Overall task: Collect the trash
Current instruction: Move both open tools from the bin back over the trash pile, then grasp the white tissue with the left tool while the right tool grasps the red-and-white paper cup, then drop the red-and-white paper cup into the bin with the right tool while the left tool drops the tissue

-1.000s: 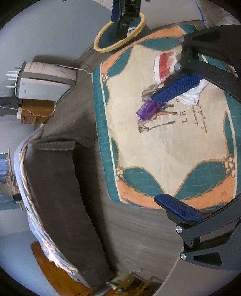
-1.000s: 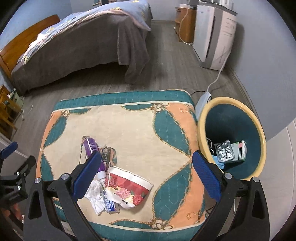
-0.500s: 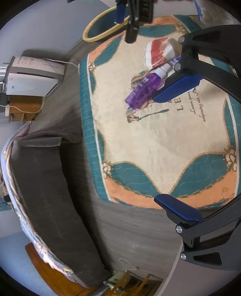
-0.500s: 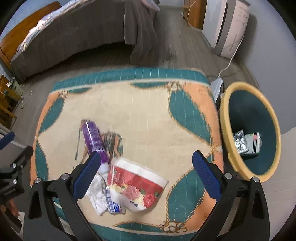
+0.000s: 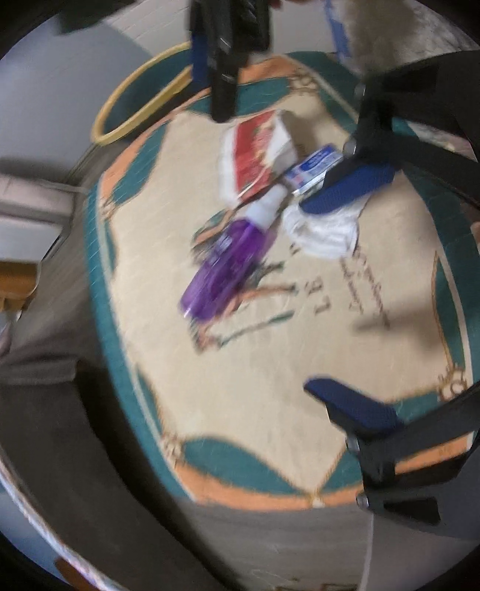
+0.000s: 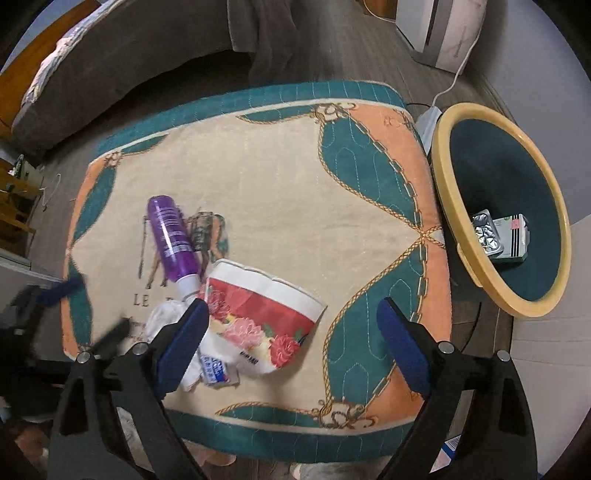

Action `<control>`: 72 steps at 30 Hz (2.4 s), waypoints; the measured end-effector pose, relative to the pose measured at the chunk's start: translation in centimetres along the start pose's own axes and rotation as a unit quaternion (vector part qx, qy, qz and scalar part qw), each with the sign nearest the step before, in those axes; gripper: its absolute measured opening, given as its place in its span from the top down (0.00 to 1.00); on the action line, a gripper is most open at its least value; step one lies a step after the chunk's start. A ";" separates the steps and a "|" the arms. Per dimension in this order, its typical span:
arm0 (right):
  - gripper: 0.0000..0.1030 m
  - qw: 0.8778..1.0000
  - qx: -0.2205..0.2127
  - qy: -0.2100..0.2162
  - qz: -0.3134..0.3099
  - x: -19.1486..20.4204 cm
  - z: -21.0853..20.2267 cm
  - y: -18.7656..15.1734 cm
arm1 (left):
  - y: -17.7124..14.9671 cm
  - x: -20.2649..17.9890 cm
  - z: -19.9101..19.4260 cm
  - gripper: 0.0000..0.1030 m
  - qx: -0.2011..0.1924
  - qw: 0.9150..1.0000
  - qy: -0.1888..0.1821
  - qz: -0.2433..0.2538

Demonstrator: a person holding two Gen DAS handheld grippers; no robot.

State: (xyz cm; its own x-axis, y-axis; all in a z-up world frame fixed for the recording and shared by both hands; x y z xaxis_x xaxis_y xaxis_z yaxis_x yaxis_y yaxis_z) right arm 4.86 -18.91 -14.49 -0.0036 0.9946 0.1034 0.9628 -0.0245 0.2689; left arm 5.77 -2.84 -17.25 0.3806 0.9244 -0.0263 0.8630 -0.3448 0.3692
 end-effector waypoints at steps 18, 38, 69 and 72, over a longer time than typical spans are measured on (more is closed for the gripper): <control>0.48 0.994 0.017 0.046 -0.102 3.4 -0.7 -2.0 | -0.6 0.6 1.7 0.87 0.026 1.000 0.013 -0.008; 0.90 0.986 -0.017 0.018 -0.165 4.6 -1.8 -0.8 | 1.2 0.8 -0.1 0.87 -0.021 1.000 0.013 -0.019; 0.90 0.981 -0.162 0.089 0.056 -12.7 -10.7 6.9 | 7.2 -10.4 -3.4 0.87 -0.111 0.992 -0.034 0.048; 0.90 0.979 -0.170 0.090 0.069 -14.1 -11.2 6.9 | 7.3 -12.0 -3.0 0.87 -0.109 0.991 -0.038 0.061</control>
State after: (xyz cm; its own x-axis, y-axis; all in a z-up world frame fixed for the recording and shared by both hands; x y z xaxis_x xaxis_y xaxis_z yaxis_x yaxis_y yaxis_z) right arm 8.57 -34.19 -3.36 0.0431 0.9463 0.3204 0.8122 -0.2199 0.5404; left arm 6.50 -15.97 -11.41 0.5086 0.8603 -0.0359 0.7201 -0.4021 0.5655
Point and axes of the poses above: each gripper's, at about its wrist camera, not at the fingertips, and z roughly the way its jaws point, x to its left, y to its top, the point moved 7 cm from there along z, roughly the way its jaws point, and after that the axes turned 4 degrees about -z, right-handed, at the moved point
